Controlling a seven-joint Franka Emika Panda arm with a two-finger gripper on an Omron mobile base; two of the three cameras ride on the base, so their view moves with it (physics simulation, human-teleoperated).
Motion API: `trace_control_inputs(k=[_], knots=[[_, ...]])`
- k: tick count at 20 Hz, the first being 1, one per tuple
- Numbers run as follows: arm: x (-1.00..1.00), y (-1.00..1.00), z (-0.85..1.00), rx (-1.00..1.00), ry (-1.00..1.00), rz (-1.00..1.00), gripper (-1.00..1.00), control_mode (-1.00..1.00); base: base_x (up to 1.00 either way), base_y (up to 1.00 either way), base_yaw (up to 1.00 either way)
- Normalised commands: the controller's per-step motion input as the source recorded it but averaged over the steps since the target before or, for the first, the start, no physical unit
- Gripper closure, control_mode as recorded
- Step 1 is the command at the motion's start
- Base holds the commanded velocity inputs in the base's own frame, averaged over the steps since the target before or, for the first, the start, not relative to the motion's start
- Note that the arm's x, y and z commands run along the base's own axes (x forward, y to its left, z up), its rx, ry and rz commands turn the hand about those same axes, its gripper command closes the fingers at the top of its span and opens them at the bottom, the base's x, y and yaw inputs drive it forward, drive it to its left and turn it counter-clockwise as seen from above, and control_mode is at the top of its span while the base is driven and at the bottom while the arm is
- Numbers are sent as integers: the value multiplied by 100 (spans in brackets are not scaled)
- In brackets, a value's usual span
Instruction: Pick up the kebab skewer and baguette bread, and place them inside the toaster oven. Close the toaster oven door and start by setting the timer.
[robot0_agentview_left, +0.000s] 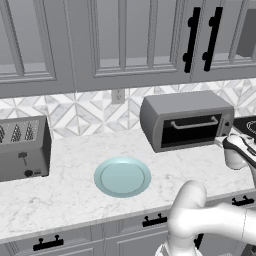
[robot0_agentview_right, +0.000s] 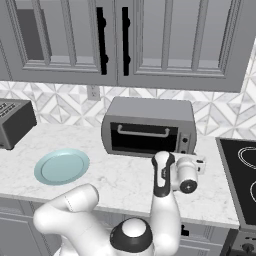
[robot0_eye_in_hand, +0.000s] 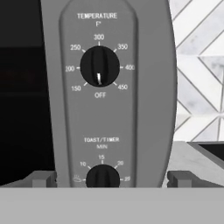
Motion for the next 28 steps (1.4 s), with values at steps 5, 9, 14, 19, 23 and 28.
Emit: trace_control_inputs(k=[5, 9, 14, 19, 23, 28], knots=[[9, 1, 0, 0, 0, 0, -100, -100, 0, 0, 0], [0, 0, 0, 0, 0, 0, -100, -100, 0, 0, 0], [0, 0, 0, 0, 0, 0, -100, -100, 0, 0, 0], [0, 0, 0, 0, 0, 0, 100, -100, 0, 0, 0], [0, 0, 0, 0, 0, 0, 100, -100, 0, 0, 0], [0, 0, 0, 0, 0, 0, 100, -100, 0, 0, 0]])
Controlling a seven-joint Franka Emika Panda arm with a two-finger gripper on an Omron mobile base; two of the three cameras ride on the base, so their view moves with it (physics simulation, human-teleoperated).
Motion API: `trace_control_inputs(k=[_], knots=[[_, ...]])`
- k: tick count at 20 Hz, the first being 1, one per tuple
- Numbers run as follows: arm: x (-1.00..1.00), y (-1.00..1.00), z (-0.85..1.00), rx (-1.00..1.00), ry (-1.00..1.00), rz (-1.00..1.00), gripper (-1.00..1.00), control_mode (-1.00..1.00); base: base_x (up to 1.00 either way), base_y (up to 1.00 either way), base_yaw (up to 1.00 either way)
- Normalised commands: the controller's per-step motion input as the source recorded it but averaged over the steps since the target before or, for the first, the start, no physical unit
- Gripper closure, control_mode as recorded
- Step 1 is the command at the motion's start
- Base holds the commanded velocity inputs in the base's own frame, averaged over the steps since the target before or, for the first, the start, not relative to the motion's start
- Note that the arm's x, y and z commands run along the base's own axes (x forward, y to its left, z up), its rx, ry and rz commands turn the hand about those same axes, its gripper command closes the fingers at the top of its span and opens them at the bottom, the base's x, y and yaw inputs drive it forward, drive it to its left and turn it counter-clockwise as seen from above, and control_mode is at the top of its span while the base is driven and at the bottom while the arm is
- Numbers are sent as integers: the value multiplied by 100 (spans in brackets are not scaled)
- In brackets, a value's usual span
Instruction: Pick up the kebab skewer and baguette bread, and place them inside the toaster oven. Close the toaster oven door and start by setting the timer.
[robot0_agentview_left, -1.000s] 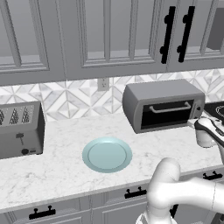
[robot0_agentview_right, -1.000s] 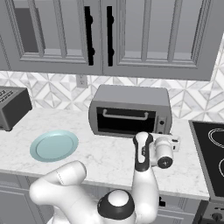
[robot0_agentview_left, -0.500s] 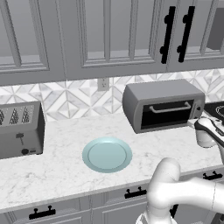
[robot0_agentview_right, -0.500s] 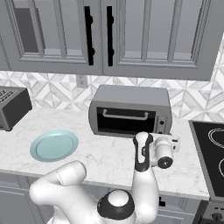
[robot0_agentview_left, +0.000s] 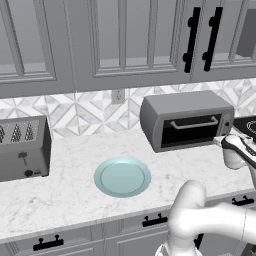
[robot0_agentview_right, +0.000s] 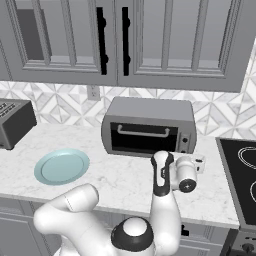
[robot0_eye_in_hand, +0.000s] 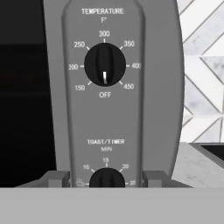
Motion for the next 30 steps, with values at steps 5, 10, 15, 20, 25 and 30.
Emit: trace_control_inputs(k=[5, 10, 15, 20, 25, 30], knots=[[0, 0, 0, 0, 0, -2, 100, -100, 0, 0, 0], [0, 0, 0, 0, 0, -4, 100, -100, 0, 0, 0], [0, 0, 0, 0, 0, -7, 100, -100, 0, 0, 0], [0, 0, 0, 0, 0, -7, 100, -100, 0, 0, 0], [0, 0, 0, 0, 0, -8, 100, -100, 0, 0, 0], [0, 0, 0, 0, 0, -3, 100, -100, 0, 0, 0]])
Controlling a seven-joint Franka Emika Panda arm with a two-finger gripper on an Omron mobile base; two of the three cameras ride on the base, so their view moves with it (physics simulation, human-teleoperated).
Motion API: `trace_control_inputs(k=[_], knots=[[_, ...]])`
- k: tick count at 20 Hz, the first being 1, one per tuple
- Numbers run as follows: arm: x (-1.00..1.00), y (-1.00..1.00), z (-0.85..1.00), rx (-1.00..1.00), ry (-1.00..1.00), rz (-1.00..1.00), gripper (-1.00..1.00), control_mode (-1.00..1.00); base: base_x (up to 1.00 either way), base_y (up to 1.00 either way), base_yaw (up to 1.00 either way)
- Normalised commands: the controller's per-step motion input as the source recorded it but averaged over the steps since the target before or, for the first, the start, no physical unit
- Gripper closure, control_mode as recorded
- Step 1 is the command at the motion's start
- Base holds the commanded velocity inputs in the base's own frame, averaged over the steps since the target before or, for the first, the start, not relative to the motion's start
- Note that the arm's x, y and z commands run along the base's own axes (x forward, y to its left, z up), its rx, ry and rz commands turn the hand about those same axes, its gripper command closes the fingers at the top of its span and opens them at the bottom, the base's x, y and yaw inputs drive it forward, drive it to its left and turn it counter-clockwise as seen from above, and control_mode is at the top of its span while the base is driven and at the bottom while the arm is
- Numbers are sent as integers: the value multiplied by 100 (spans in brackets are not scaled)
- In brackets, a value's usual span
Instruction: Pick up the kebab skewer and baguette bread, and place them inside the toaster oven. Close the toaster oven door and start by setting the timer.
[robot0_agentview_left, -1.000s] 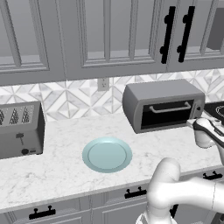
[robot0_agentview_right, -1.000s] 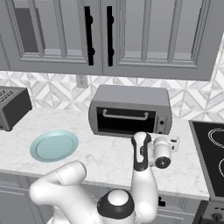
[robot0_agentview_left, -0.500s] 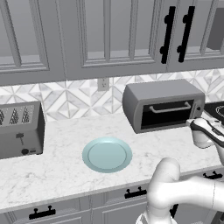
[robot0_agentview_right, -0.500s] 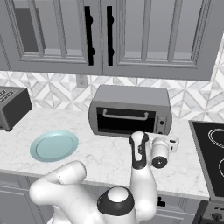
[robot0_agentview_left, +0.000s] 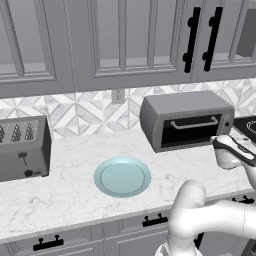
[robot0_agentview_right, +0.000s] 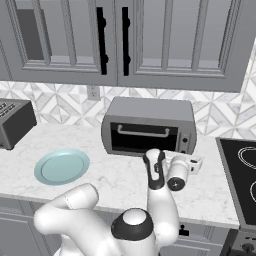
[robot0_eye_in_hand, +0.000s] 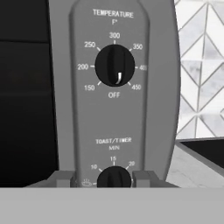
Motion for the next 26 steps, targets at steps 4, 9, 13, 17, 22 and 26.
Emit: trace_control_inputs(k=[4, 9, 13, 17, 22, 26], knots=[[0, 0, 0, 0, 0, 0, 100, -100, 0, 0, 0], [0, 0, 0, 0, 0, 5, 100, -100, 0, 0, 0], [0, 0, 0, 1, 0, 6, 100, -100, 0, 0, 0], [0, -1, 0, 0, 0, 7, 100, -100, 0, 0, 0], [0, 0, 0, 0, 0, 8, 100, -100, 0, 0, 0], [0, 0, 0, 0, 0, 8, 100, -100, 0, 0, 0]])
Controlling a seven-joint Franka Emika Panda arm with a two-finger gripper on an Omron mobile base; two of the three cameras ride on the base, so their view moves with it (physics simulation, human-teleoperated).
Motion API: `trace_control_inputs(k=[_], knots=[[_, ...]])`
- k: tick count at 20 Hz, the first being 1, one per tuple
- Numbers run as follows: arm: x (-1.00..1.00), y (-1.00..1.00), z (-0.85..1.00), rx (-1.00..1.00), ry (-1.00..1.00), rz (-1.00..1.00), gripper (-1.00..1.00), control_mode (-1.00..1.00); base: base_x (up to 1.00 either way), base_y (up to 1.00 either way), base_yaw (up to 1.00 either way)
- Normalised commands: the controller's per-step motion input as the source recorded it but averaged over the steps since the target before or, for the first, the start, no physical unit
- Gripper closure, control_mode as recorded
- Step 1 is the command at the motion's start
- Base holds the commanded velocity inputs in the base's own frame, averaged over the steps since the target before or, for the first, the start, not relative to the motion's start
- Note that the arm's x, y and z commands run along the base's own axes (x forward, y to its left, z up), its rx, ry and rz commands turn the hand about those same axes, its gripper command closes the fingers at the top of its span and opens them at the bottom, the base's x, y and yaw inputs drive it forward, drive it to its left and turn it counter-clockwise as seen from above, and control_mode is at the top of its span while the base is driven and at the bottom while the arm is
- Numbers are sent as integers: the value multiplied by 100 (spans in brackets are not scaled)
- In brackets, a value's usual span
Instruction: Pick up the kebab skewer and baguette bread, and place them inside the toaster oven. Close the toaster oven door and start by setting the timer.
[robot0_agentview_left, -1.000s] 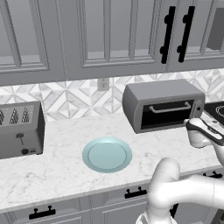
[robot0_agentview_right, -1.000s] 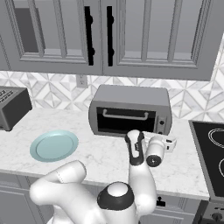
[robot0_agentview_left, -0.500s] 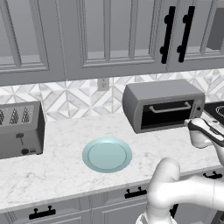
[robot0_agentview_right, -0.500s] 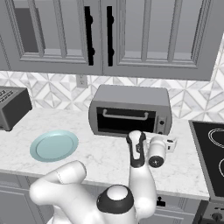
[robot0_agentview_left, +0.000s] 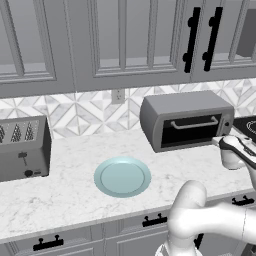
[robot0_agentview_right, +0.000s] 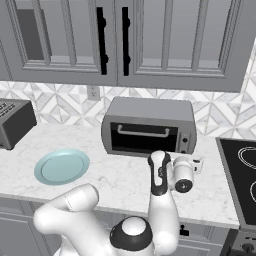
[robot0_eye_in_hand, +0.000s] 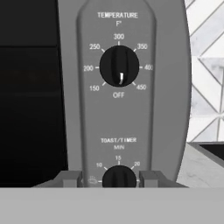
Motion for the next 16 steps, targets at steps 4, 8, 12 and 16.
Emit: trace_control_inputs(k=[4, 8, 12, 16], knots=[[0, 0, 0, 0, 0, 7, 100, -100, 0, 0, 0], [0, 0, 0, 0, 0, 6, 100, -100, 0, 0, 0], [0, 0, 0, 0, 0, 5, 100, -100, 0, 0, 0], [0, 0, 0, 0, 0, 0, 100, -100, 0, 0, 0]])
